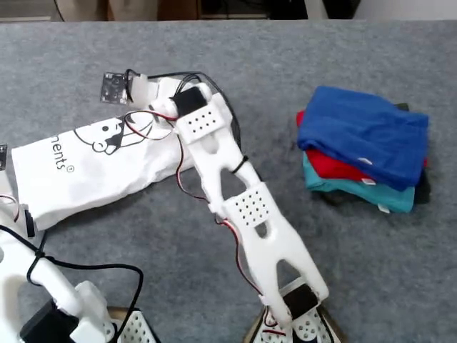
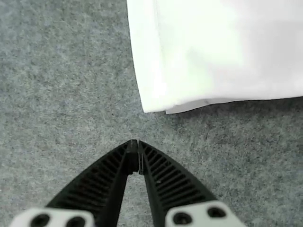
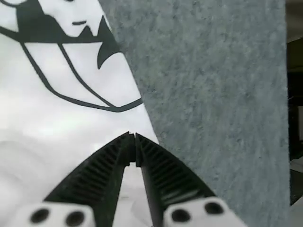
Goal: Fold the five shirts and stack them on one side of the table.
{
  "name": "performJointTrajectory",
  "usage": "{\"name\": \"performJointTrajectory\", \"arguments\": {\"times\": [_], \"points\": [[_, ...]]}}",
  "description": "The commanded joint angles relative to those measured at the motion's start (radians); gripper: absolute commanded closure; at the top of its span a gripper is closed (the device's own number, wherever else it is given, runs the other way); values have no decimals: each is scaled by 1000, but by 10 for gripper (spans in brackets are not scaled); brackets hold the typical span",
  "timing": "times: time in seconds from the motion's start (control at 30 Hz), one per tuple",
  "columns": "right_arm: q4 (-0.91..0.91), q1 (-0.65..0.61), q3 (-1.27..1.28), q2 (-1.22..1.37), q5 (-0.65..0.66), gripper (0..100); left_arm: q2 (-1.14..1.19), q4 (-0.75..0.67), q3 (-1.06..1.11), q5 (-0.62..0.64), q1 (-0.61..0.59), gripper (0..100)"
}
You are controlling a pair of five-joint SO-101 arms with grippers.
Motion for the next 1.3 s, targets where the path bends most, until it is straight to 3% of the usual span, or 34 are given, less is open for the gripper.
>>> {"name": "performJointTrajectory", "arguments": {"times": [0.0, 0.17, 0.33, 0.67, 0.83, 0.97, 1.27], "points": [[155, -5, -113, -88, -8, 997, -30, -11, -15, 3, -2, 980], [436, -4, -111, -231, -9, 997, -30, -9, -15, 3, -2, 980], [437, 8, -39, -343, -121, 997, -30, -11, -15, 3, -2, 980], [413, -71, 834, -789, -114, 997, -30, -11, -12, 3, -3, 980], [261, -70, 1201, -883, 0, 997, -30, -11, -14, 5, -2, 980], [34, -73, 1431, -888, 110, 997, -30, -11, -14, 5, -2, 980], [-245, -77, 1403, -808, 112, 997, -30, -11, 5, 5, 0, 980]]}}
